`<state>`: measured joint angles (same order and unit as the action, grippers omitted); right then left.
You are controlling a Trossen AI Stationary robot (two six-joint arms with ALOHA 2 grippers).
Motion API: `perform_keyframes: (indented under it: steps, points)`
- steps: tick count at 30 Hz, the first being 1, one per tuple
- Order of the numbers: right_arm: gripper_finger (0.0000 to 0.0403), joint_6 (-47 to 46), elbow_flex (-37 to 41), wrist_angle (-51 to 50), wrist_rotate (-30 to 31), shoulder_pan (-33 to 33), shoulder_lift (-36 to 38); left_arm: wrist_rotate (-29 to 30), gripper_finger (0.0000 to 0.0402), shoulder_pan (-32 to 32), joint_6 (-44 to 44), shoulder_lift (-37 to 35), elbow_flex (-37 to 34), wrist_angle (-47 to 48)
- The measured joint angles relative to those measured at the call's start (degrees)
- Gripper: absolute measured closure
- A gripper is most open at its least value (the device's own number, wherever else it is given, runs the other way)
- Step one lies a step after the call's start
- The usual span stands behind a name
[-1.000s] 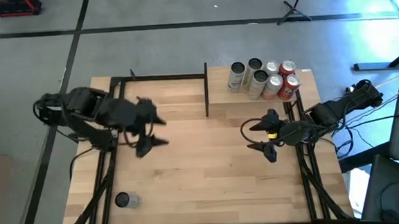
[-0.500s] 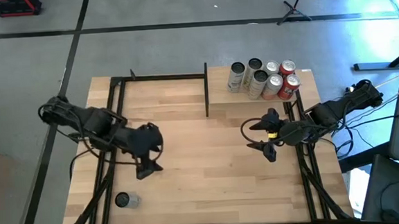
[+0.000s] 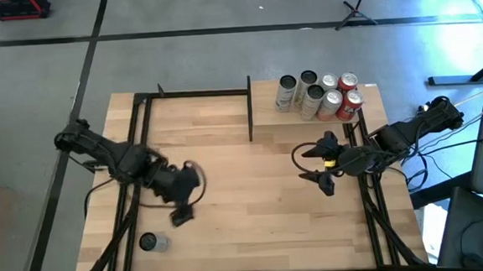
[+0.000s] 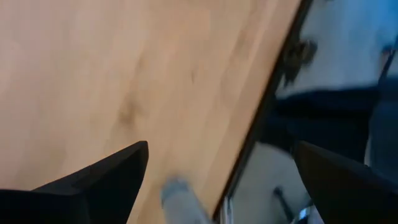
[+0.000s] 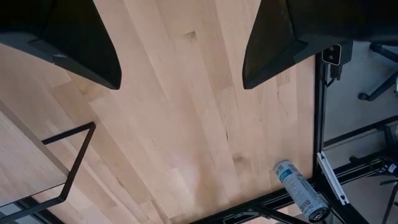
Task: Place canned beverage on shelf
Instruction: Put the white blue soda can on the shelf aligned with the other white blue soda can
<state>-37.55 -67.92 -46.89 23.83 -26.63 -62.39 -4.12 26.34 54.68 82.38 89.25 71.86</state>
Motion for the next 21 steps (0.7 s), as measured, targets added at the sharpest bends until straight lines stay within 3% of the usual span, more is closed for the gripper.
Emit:
perform_keyframes:
  steps: [10,21]
  points:
    - [0.0078,0.4,0.0,-0.1,0.0,0.0,0.0,0.0,0.001,19.4,6.9,-0.6,0.0,6.4]
    - [0.0078,1.0,0.0,-0.1,0.6,0.0,0.0,0.8,0.001,25.4,8.9,0.5,-1.5,11.0]
